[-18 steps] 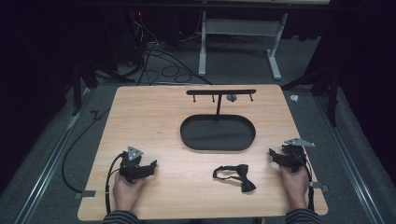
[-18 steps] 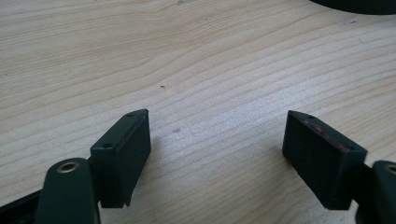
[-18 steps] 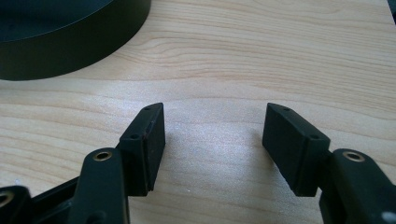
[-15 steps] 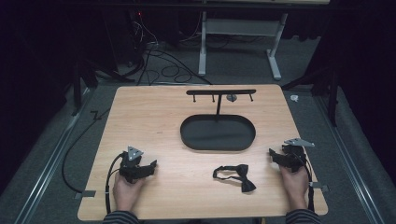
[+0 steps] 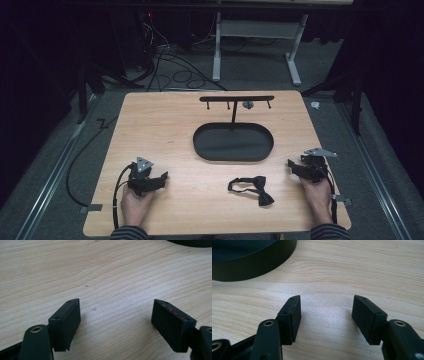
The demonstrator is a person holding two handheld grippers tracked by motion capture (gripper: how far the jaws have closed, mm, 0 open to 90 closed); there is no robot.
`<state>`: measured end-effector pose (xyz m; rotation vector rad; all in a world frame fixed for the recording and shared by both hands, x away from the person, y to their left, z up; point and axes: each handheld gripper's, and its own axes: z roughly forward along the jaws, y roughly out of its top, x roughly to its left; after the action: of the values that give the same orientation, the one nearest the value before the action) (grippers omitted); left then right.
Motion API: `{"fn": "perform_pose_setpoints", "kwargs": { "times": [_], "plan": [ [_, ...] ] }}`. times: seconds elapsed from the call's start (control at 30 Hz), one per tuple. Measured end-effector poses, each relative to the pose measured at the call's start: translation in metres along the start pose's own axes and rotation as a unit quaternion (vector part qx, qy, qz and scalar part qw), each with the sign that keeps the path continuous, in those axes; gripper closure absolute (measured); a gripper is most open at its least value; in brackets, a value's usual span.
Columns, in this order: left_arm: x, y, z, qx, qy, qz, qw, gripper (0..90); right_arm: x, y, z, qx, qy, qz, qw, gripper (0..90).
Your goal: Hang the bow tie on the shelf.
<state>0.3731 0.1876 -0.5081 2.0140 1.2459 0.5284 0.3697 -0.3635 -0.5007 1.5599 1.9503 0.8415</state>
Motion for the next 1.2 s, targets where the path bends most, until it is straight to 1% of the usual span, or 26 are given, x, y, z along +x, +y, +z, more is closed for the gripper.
{"fn": "perform_pose_setpoints", "kwargs": {
  "times": [0.03,0.13,0.17,0.2,0.27,0.3,0.33,0.37,0.43,0.47,0.5,0.53,0.6,0.67,0.7,0.73,0.8,0.83,0.87,0.9,1.0,1.2],
  "plan": [
    [0.000,0.000,0.000,0.000,0.000,0.000,1.0000,23.9,0.000,0.000,0.000,0.000,0.000,0.000,1.0000,42.7],
    [0.000,0.000,0.000,0.000,0.000,0.000,1.0000,24.0,0.001,0.000,-0.001,0.000,-0.003,0.000,1.0000,49.3],
    [0.000,0.000,0.000,0.000,0.000,0.000,1.0000,24.0,0.001,0.000,-0.001,0.000,-0.003,0.000,1.0000,49.3],
    [0.000,0.000,0.000,0.000,0.000,0.000,1.0000,24.0,0.004,0.001,-0.003,0.002,0.004,-0.002,1.0000,51.7],
    [0.000,0.000,0.000,0.001,0.001,0.000,1.0000,24.1,0.007,0.001,-0.007,-0.007,0.012,-0.007,0.9999,54.0],
    [0.000,0.000,0.000,0.001,0.001,0.000,1.0000,24.1,0.007,0.001,-0.007,-0.007,0.012,-0.007,0.9999,54.0],
    [0.000,0.000,0.000,0.001,0.001,0.000,1.0000,24.1,0.010,0.000,-0.012,-0.020,0.017,-0.012,0.9996,57.3],
    [0.000,0.000,0.000,0.001,0.001,0.000,1.0000,24.1,0.012,0.000,-0.014,-0.025,0.019,-0.014,0.9994,58.5],
    [0.000,0.000,0.000,0.001,0.001,0.000,1.0000,24.1,0.014,0.001,-0.016,-0.026,0.023,-0.013,0.9993,59.7],
    [0.000,0.000,0.000,0.001,0.001,0.000,1.0000,24.1,0.017,0.001,-0.019,-0.028,0.034,-0.012,0.9990,61.0],
    [0.000,0.000,0.000,0.001,0.001,0.000,1.0000,24.1,0.019,0.002,-0.020,-0.027,0.039,-0.014,0.9988,61.3],
    [0.000,0.000,0.000,0.001,0.001,0.000,1.0000,24.1,0.021,0.002,-0.021,-0.026,0.046,-0.009,0.9986,61.5],
    [0.000,0.000,0.000,0.001,0.001,0.000,1.0000,24.1,0.027,0.002,-0.023,-0.030,0.063,-0.011,0.9975,61.6],
    [0.000,0.000,0.000,0.001,0.001,0.000,1.0000,24.1,0.033,0.004,-0.027,-0.034,0.079,-0.018,0.9961,61.6],
    [0.000,0.000,0.000,0.001,0.001,0.000,1.0000,24.1,0.033,0.004,-0.027,-0.034,0.079,-0.018,0.9961,61.6],
    [0.000,0.000,0.000,0.001,0.001,0.000,1.0000,24.1,0.041,0.005,-0.030,-0.037,0.094,-0.024,0.9946,61.5],
    [0.000,0.000,0.000,0.001,0.001,0.000,1.0000,24.1,0.050,0.006,-0.033,-0.039,0.107,-0.035,0.9929,61.2],
    [0.000,0.000,0.000,0.001,0.001,0.000,1.0000,24.1,0.050,0.006,-0.033,-0.039,0.107,-0.035,0.9929,61.2],
    [0.000,0.000,0.000,0.001,0.001,0.000,1.0000,24.1,0.054,0.007,-0.034,-0.040,0.116,-0.038,0.9918,60.9],
    [0.000,0.000,0.000,0.001,0.001,0.000,1.0000,24.1,0.062,0.006,-0.033,-0.038,0.133,-0.047,0.9893,60.0],
    [0.000,0.000,0.000,0.000,0.001,-0.001,1.0000,24.2,0.075,0.006,-0.029,-0.031,0.154,-0.056,0.9861,59.1],
    [0.000,0.000,0.000,0.001,0.002,-0.001,1.0000,24.2,0.099,0.012,-0.032,-0.037,0.191,-0.086,0.9772,57.5]
  ]
}}
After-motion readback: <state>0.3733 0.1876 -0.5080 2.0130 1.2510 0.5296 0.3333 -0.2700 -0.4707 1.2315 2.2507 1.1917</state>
